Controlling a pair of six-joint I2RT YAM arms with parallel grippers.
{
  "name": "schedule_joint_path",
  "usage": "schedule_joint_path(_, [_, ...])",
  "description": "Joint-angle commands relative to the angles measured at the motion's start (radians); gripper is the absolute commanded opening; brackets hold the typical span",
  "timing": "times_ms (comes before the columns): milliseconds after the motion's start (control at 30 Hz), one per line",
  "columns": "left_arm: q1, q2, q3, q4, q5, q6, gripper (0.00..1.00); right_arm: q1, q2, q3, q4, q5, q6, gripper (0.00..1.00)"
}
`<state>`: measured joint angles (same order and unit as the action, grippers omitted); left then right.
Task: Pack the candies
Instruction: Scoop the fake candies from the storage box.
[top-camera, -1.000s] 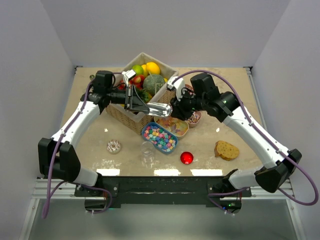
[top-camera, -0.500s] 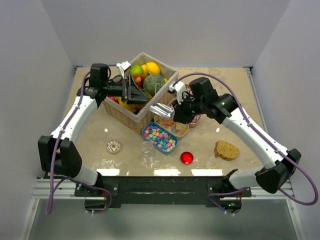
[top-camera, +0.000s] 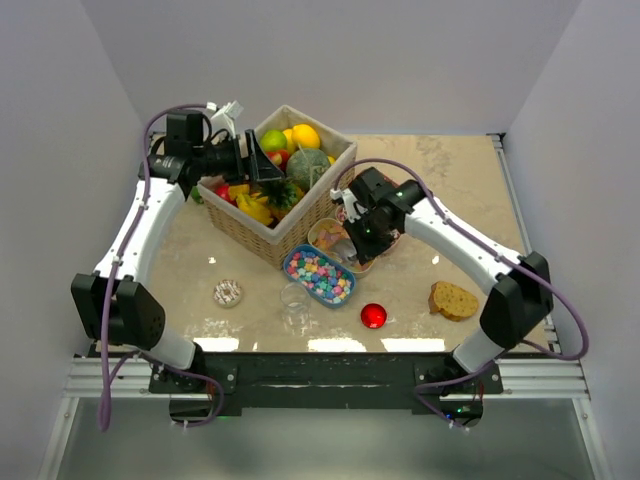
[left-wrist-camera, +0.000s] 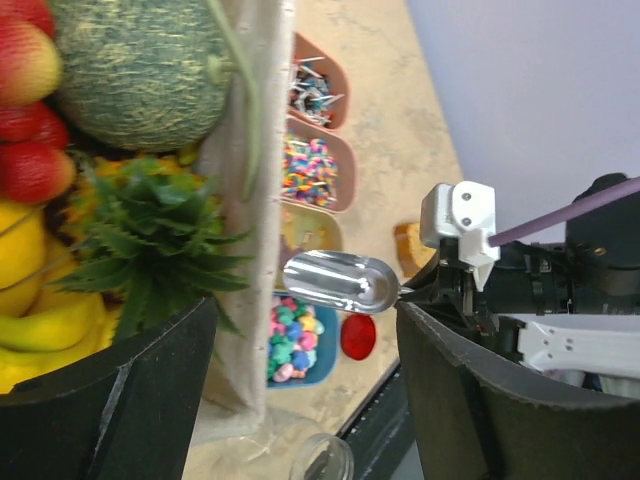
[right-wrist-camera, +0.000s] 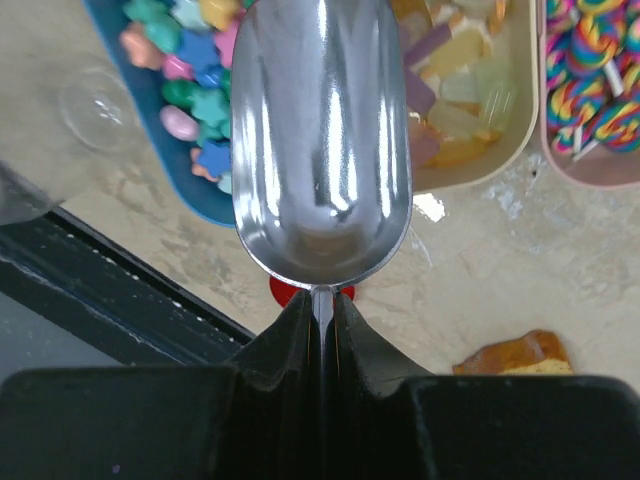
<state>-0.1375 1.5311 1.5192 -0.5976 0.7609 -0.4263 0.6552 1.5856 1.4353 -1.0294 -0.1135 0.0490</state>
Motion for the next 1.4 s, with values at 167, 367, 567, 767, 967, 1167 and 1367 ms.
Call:
schedule_joint_path(167, [0.003,0.015,0.038,-0.045,-0.17,0.101,0.78,-0.002,0.028,0.04,-0.17,0.172,0.1,0.0])
schedule_joint_path(367, [0.003,0.034,0.033,-0.038,-0.167,0.1,0.78,-0.002,0.03,0.022,-0.152,0.221,0.046,0.0])
schedule_joint_path(567, [0.003,0.038,0.041,-0.022,-0.155,0.092,0.78,0.004,0.089,0.054,-0.144,0.279,-0.001,0.0])
schedule_joint_path(767, [0.003,0.041,0.056,-0.022,-0.167,0.095,0.78,0.061,0.12,0.059,-0.117,0.287,-0.076,0.0])
schedule_joint_path(967, [0.003,0.052,0.079,-0.016,-0.166,0.089,0.78,0.072,0.106,0.03,-0.093,0.304,-0.132,0.0])
schedule_joint_path(1167, [0.003,0.06,0.099,-0.03,-0.193,0.086,0.77,0.072,0.122,0.01,-0.08,0.334,-0.169,0.0])
schedule_joint_path(1367, [0.003,0.06,0.102,-0.036,-0.233,0.089,0.77,0.057,0.076,-0.025,-0.081,0.324,-0.181,0.0])
